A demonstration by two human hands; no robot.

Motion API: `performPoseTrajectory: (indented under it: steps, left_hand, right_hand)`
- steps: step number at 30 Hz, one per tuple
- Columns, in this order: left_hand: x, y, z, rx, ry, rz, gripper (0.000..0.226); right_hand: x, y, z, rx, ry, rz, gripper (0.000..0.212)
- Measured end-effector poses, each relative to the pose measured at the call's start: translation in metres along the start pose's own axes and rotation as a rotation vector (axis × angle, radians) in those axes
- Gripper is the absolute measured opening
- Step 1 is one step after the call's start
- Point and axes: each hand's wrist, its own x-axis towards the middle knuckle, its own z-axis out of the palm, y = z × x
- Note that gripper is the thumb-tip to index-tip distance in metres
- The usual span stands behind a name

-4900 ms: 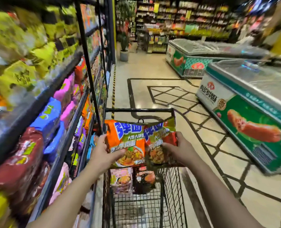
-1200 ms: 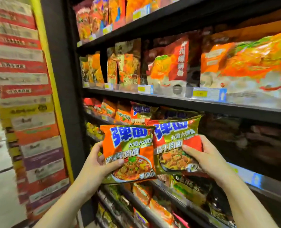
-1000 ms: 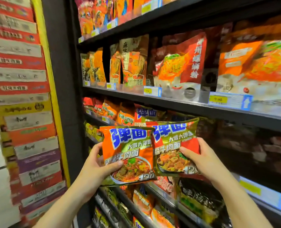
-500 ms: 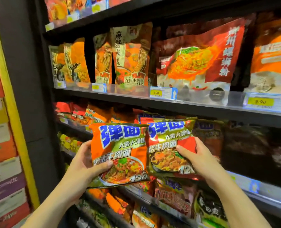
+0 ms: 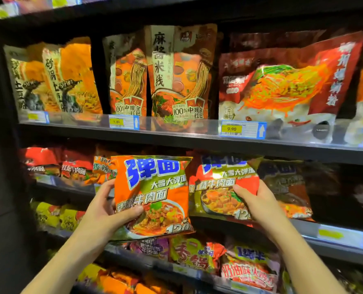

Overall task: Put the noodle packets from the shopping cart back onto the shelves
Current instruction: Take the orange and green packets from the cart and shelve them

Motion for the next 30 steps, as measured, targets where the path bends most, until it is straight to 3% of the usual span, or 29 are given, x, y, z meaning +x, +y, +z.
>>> performPoseTrajectory:
  steps: [8, 12, 19, 23, 29, 30]
  left_hand:
    - [0.038, -0.024, -0.015, -0.058, -0.09, -0.044, 0.071]
    - [0.05, -0.025, -0.014, -0.072, -0.153, -0.056, 0.084]
    - [0.067, -0.029, -0.012, -0.118, -0.171, -0.036, 0.063]
    - [0.072, -0.032, -0.017, -0.135, -0.179, -0.035, 0.075]
    - [0.073, -0.039, -0.019, -0.138, -0.213, -0.039, 0.075]
    - [0.072, -0.039, -0.018, -0.133, -0.223, -0.043, 0.08]
  right_hand:
    - [-0.002, -0.005, 0.018, -0.222, 0.072, -0.027, 0.035]
    - [0.002, -0.011, 0.02, -0.298, 0.063, -0.044, 0.04]
    - [0.032, -0.016, 0.03, -0.328, 0.156, 0.003, 0.037]
    - [0.036, -0.013, 0.031, -0.332, 0.175, 0.024, 0.033]
    - [0.018, 0.0, 0.036, -0.358, 0.229, -0.114, 0.038]
    - [0.016, 0.003, 0.037, -0.411, 0.225, -0.143, 0.047]
